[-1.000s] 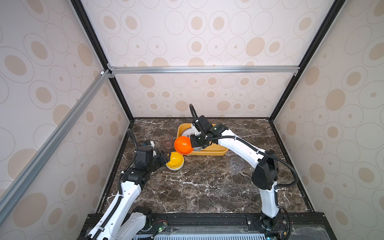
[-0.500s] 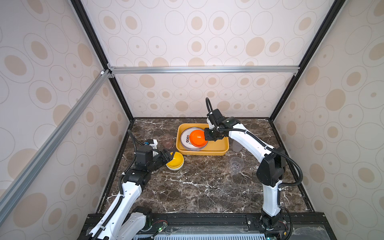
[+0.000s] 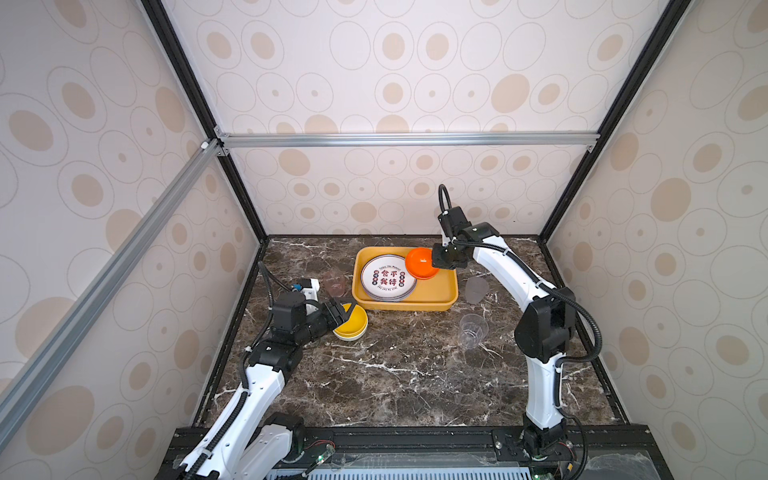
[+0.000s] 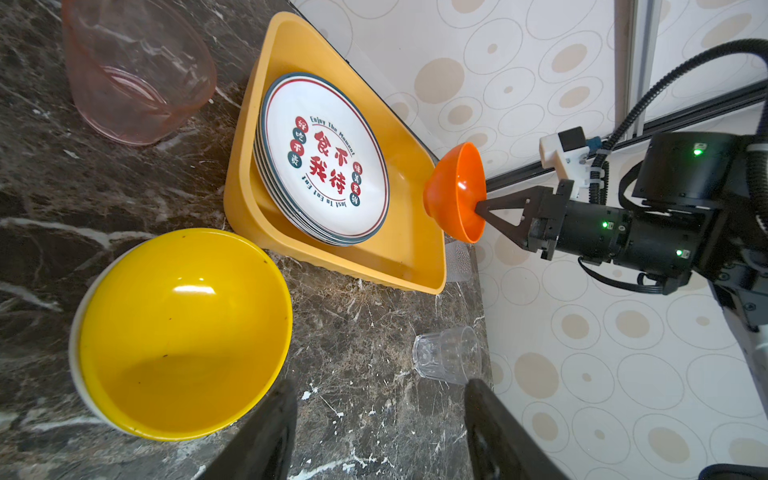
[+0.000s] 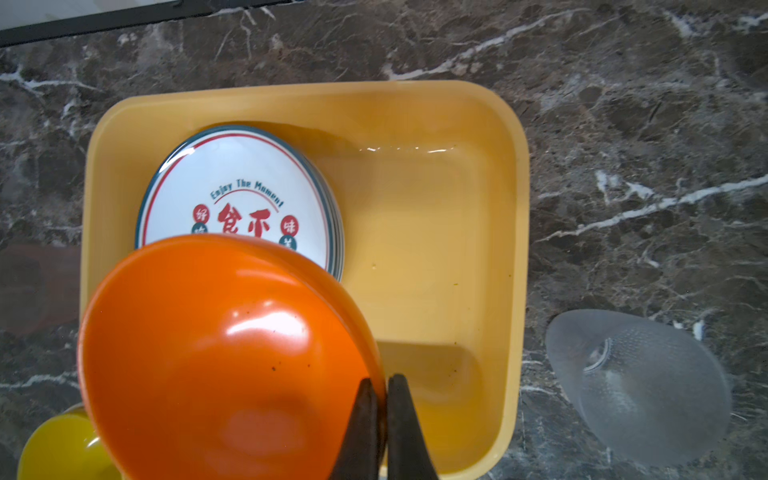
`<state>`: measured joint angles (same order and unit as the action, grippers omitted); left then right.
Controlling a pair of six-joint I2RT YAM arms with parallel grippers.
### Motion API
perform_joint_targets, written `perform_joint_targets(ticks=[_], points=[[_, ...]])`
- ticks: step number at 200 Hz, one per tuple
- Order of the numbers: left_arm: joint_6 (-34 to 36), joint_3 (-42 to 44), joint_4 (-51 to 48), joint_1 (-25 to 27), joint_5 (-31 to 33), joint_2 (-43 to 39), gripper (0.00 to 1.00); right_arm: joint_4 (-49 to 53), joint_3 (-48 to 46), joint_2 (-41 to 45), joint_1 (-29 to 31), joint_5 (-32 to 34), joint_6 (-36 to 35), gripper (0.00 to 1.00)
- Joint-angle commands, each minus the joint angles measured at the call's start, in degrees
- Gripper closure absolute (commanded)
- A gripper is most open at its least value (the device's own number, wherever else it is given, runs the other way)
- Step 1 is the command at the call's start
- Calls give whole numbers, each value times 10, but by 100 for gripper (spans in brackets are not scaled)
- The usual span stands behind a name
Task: Place the mixed dishes into the plastic bin
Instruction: 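Lower the orange bowl into the bin beside the plates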
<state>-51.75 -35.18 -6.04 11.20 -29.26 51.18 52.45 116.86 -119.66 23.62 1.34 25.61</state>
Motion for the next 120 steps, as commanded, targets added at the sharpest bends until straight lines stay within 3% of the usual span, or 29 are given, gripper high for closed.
perform_joint_targets(ticks=[1, 120], points=[[-10, 3, 13, 2, -5, -2, 36, 23, 38, -27, -12, 20, 8, 100], [-8, 21, 1, 2, 9, -5, 36, 28, 144, -149, -54, 47, 52, 100]])
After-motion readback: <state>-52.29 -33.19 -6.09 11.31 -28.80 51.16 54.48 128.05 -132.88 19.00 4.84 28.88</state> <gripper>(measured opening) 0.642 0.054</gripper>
